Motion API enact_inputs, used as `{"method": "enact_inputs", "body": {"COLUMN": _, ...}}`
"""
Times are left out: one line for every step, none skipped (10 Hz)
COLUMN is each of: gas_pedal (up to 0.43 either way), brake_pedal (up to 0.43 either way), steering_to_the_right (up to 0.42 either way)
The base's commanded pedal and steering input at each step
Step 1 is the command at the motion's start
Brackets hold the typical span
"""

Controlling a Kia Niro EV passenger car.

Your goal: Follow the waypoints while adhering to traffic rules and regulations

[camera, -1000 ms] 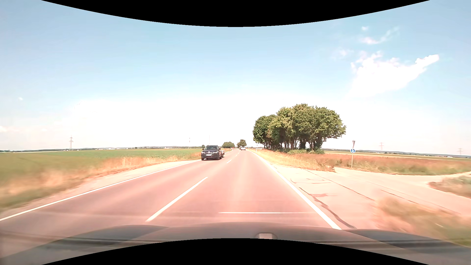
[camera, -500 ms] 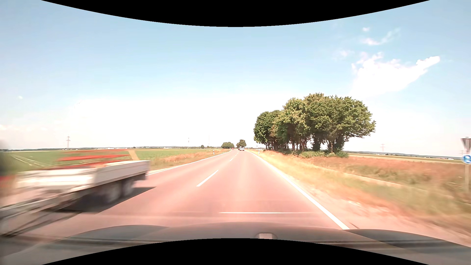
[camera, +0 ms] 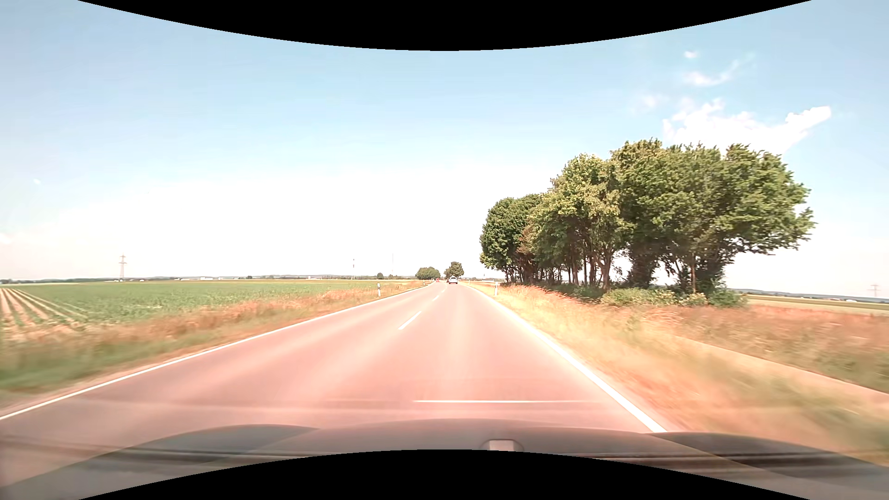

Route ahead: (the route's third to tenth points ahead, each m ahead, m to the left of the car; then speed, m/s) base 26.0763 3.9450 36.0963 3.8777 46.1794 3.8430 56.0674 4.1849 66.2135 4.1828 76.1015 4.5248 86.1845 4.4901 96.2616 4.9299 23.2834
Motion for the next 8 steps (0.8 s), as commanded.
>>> {"method": "enact_inputs", "body": {"gas_pedal": 0.248, "brake_pedal": 0.0, "steering_to_the_right": 0.001}}
{"method": "enact_inputs", "body": {"gas_pedal": 0.248, "brake_pedal": 0.0, "steering_to_the_right": 0.001}}
{"method": "enact_inputs", "body": {"gas_pedal": 0.248, "brake_pedal": 0.0, "steering_to_the_right": -0.001}}
{"method": "enact_inputs", "body": {"gas_pedal": 0.248, "brake_pedal": 0.0, "steering_to_the_right": -0.001}}
{"method": "enact_inputs", "body": {"gas_pedal": 0.248, "brake_pedal": 0.0, "steering_to_the_right": -0.003}}
{"method": "enact_inputs", "body": {"gas_pedal": 0.248, "brake_pedal": 0.0, "steering_to_the_right": -0.005}}
{"method": "enact_inputs", "body": {"gas_pedal": 0.248, "brake_pedal": 0.0, "steering_to_the_right": -0.008}}
{"method": "enact_inputs", "body": {"gas_pedal": 0.248, "brake_pedal": 0.0, "steering_to_the_right": -0.01}}
